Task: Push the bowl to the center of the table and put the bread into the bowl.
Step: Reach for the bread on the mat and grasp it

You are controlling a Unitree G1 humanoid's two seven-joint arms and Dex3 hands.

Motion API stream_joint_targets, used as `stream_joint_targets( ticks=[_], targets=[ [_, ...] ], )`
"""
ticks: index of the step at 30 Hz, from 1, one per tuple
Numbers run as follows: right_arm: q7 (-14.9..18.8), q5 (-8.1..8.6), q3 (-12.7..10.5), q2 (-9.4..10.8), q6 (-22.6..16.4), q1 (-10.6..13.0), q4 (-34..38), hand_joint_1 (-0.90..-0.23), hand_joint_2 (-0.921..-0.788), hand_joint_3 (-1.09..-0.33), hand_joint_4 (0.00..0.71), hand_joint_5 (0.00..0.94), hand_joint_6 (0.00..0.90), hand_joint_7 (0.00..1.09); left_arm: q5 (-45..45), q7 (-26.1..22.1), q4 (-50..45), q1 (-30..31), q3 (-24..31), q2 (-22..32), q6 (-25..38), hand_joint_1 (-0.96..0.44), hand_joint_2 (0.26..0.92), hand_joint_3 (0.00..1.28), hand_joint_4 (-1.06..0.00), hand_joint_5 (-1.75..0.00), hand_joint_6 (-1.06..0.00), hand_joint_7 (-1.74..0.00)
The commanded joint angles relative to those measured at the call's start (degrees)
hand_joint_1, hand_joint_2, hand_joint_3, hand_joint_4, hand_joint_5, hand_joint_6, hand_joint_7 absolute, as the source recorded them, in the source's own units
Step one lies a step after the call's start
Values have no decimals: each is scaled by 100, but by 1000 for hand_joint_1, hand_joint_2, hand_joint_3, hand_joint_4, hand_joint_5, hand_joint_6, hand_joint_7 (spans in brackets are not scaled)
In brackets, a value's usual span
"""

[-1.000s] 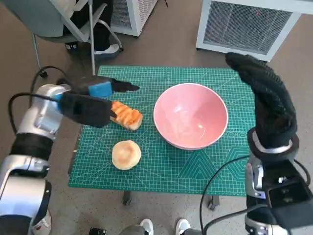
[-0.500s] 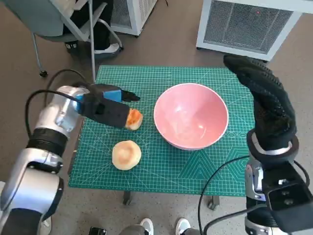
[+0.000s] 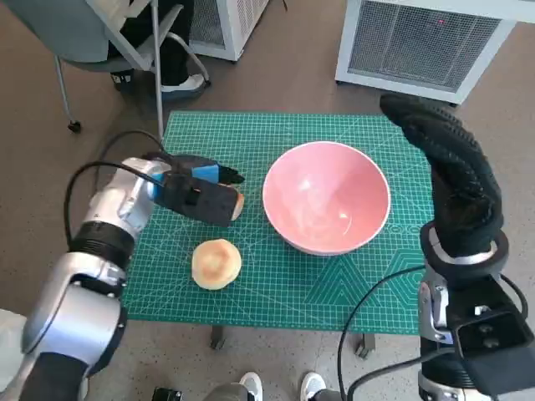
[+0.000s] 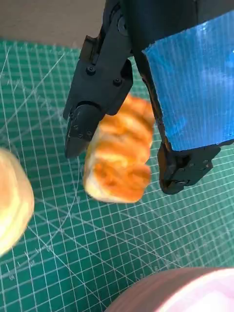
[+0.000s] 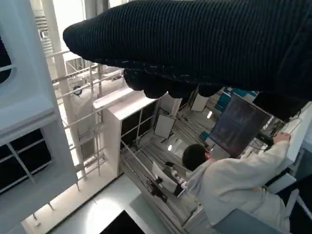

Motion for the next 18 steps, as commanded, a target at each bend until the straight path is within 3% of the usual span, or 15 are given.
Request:
stream_joint_targets(
  ticks=[1,4,5,7,8,10,14,18],
  targets=[
    [-41,-56,4,11,113,168,-50,-460,-921,-552,395,3,59,752,106,214,127,17,-97,-48,-29,-128,847,15,-392,-46,-568,-65],
    [-45,-48,-1,12,141,183,-78,-461,-921,-551,395,3,58,754,177,410,191,73,-167,-49,-113,-86,885,17,-589,-118,-684,-140],
    [-46,-45,-2,14,148,188,-88,-461,-921,-551,395,3,58,755,202,494,216,92,-189,-45,-147,-80,892,14,-611,-140,-684,-188],
    [-49,-43,-7,16,154,200,-102,-460,-921,-551,395,3,57,756,240,647,260,122,-228,-29,-225,-210,909,96,-645,-322,-613,-790],
    [-51,-44,-9,18,154,206,-107,-459,-921,-551,395,3,57,757,254,715,280,134,-247,-18,-265,-135,913,120,-612,-650,-586,-983],
    [-51,-41,-17,16,148,210,-102,-457,-921,-550,395,3,56,758,286,839,311,143,-286,10,-348,-69,917,136,-596,-944,-563,-1132],
    [-48,-23,-29,17,130,213,-75,-455,-921,-550,393,1,57,760,280,973,358,119,-298,66,-467,-14,920,126,-606,-1195,-572,-1198],
    [-54,-25,-31,28,121,221,-59,-455,-921,-550,391,0,59,762,213,1032,361,80,-257,139,-600,-3,920,119,-606,-1251,-591,-1192]
  ],
)
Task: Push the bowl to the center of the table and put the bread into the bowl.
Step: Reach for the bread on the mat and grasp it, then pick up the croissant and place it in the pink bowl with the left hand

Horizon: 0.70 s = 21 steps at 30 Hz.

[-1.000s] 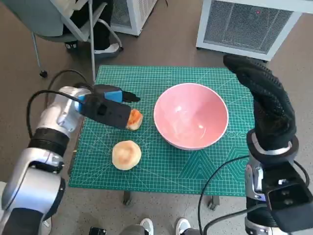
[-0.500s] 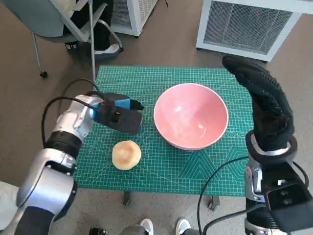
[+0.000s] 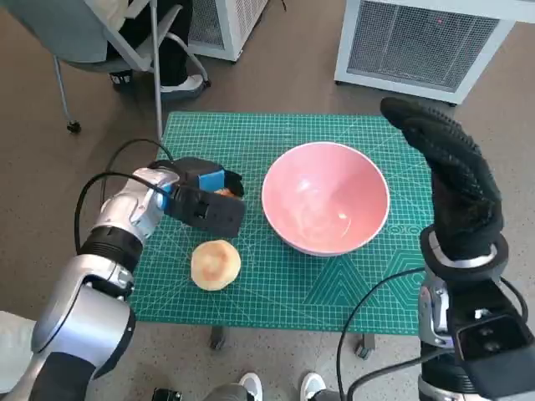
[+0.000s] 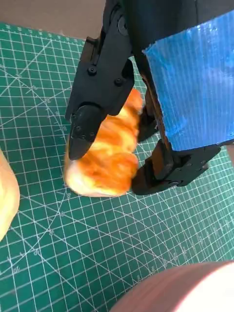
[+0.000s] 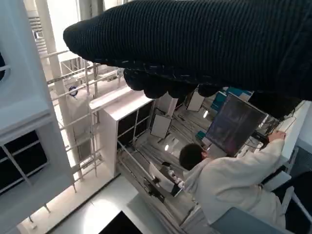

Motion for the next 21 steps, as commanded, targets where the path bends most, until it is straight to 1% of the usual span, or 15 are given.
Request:
stream_joint_targets(
  ticks=[1,8,14,18,21],
  targets=[
    [-57,-42,-17,29,31,119,42,-455,-921,-549,391,0,59,762,-4,29,47,31,34,161,-181,-1,920,118,-606,-1259,-594,-1190],
    [-65,-41,-11,48,27,122,54,-451,-921,-551,389,0,58,765,-206,-117,-163,-157,249,388,-415,2,920,118,-605,-1246,-594,-1213],
    [-58,-11,-14,42,19,115,74,-450,-921,-550,392,1,57,767,-456,-272,-427,-393,575,594,-560,2,921,122,-613,-1209,-577,-1258],
    [-53,9,-14,44,10,116,86,-450,-921,-550,398,4,55,768,-646,-311,-744,-546,830,715,-603,3,920,124,-616,-1185,-571,-1284],
    [-50,17,-18,44,-6,117,96,-449,-921,-550,400,6,55,769,-792,-249,-1095,-588,1034,785,-652,3,920,124,-620,-1169,-568,-1299]
  ],
)
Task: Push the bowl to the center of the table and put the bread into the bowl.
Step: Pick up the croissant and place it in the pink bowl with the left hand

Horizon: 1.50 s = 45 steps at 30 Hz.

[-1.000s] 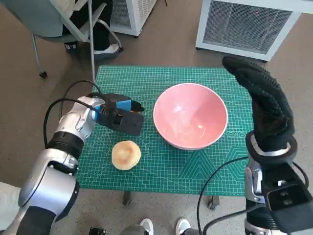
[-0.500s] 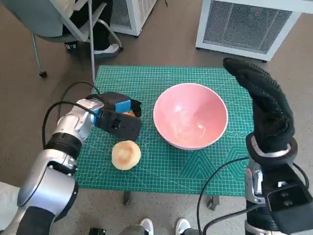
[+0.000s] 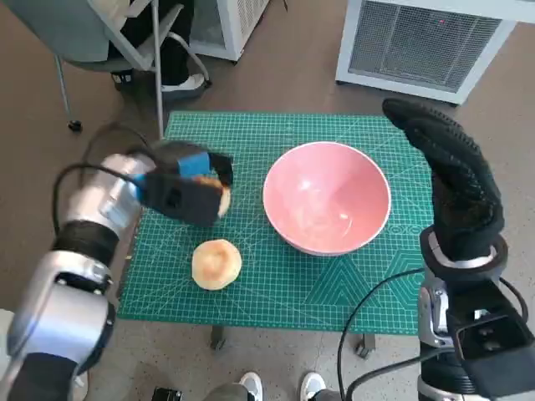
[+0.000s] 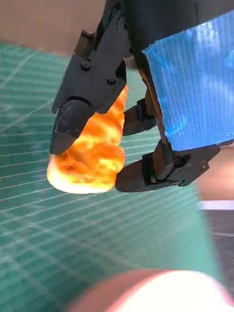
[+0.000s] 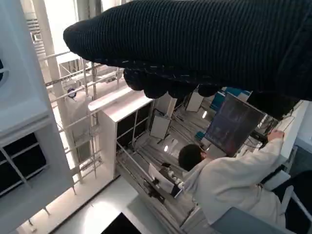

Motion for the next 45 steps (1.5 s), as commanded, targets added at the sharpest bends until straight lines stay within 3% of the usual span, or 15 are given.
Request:
stream_joint_targets(
  ticks=[1,12,19,34,42,45],
  targets=[
    [-15,11,-17,16,-7,99,72,-446,-921,-550,401,6,55,769,-292,52,-598,-292,336,160,-130,3,920,115,-637,-1147,-572,-1298],
    [-5,48,-33,6,1,99,71,-435,-921,-552,408,9,55,769,-795,273,-2326,-36,884,-26,-31,3,920,74,-713,-1069,-591,-1274],
    [0,70,-45,-4,22,105,33,-422,-921,-554,409,8,57,766,-860,260,-2944,75,831,-354,-9,2,920,67,-703,-1079,-614,-1250],
    [26,133,-83,-31,66,184,-128,-422,-921,-552,410,7,83,760,-611,229,-2105,-227,175,-1282,-505,1,920,102,-595,-1158,-645,-1251],
    [49,195,-93,-51,94,229,-180,-425,-921,-538,414,8,95,754,-396,288,-1343,-408,-66,-1667,-549,1,920,99,-628,-1206,-615,-1206],
    [45,195,-86,-48,92,260,-211,-419,-921,-534,414,8,97,750,-362,183,-1094,-456,-122,-1759,-498,1,921,144,-592,-1251,-547,-1262]
  ],
)
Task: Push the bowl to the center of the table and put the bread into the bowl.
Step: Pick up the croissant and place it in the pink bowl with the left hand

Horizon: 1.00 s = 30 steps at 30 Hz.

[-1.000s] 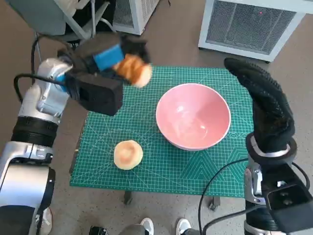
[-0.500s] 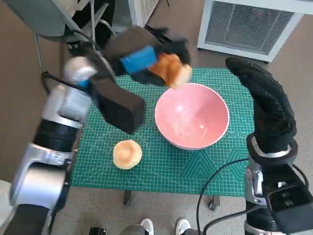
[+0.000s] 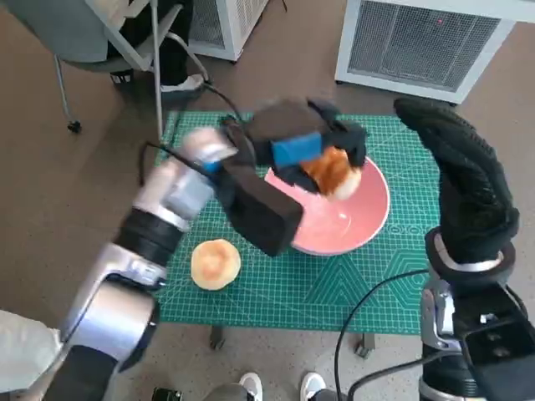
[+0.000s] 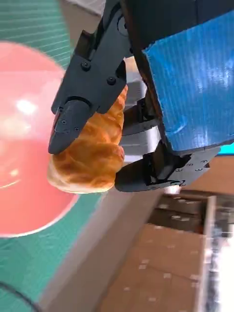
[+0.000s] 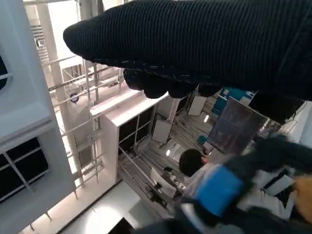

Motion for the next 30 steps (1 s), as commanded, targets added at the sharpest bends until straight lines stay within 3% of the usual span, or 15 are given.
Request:
stream_joint_targets(
  ticks=[1,2,5,8,11,18,24,30],
  targets=[
    [45,46,3,-29,69,199,-61,-418,-921,-533,414,8,98,749,72,-145,381,-268,-92,-127,96,1,921,188,-551,-1290,-487,-1324],
    [44,46,5,-29,70,207,-71,-417,-921,-531,415,8,99,748,75,-205,435,-279,-108,-140,131,1,910,185,-489,-1001,-420,-1034],
    [53,64,2,-44,85,236,-113,-415,-921,-524,416,8,102,743,86,-563,558,-313,-186,-186,401,9,906,108,-381,-347,-343,-413],
    [65,88,-2,-58,95,251,-135,-416,-921,-521,416,8,105,739,104,-789,507,-328,-226,-168,586,13,894,61,-253,-113,-285,-166],
    [92,128,-5,-75,80,269,-125,-417,-921,-518,413,6,103,733,129,-854,231,-245,-211,-37,664,-28,869,31,-179,-37,-265,-80],
    [104,112,3,-59,62,275,-124,-417,-921,-515,411,4,100,719,-205,-862,-240,49,102,279,379,-118,843,7,-126,-4,-264,-35],
    [88,83,21,-35,69,289,-157,-414,-921,-515,411,4,101,711,-728,-1065,-1098,476,565,819,169,-171,838,3,-148,-13,-287,-35],
    [72,61,48,-6,82,339,-234,-414,-921,-515,411,3,103,706,-1325,-1299,-2134,1121,1097,1490,-45,-194,834,0,-239,-40,-358,-61]
  ],
)
